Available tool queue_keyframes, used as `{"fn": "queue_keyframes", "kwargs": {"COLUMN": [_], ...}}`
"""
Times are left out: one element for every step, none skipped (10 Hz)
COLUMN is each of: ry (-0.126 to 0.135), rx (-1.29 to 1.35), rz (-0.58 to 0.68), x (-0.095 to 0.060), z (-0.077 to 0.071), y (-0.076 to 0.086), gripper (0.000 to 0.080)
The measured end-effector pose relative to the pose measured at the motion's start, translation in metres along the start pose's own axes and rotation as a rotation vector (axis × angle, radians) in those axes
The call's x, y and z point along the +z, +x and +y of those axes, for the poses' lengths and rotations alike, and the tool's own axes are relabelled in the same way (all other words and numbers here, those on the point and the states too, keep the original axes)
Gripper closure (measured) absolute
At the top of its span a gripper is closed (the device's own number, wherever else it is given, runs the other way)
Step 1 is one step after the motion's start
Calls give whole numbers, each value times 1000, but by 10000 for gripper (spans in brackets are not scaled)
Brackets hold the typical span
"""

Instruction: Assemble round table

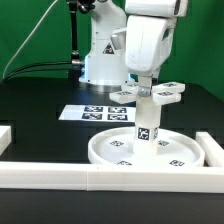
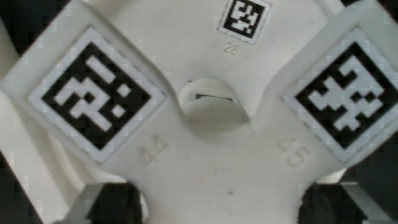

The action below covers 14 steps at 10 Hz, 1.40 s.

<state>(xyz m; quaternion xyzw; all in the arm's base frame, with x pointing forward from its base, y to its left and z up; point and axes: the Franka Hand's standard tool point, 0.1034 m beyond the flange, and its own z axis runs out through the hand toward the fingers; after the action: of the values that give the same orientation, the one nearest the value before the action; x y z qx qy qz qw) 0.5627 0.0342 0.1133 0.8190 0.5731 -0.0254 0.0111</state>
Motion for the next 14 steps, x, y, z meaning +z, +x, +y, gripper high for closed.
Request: {"fn": "queue_keyframes", "kwargs": {"ry": [0,1,5,4,2,5,13,18,23,26,28,32,34,35], "rx": [29,37,163,295,413,528,687,825,917,1017,1080,1148,1226,1283], "rz": [0,1,3,8,18,23,33,41,45,43,43,44,43,42], "x": [0,0,0,1,0,1,2,2,2,2,2,2,2,2], "z": [0,0,0,0,-1,-1,-1,-1,-1,-2,-2,-3,-3,-3], "y": [0,0,-2,-2,-2,-2,-1,-1,0,2,2,3,3,3], "gripper": [363,363,363,363,363,363,362,361,361,361,361,361,361,361]}}
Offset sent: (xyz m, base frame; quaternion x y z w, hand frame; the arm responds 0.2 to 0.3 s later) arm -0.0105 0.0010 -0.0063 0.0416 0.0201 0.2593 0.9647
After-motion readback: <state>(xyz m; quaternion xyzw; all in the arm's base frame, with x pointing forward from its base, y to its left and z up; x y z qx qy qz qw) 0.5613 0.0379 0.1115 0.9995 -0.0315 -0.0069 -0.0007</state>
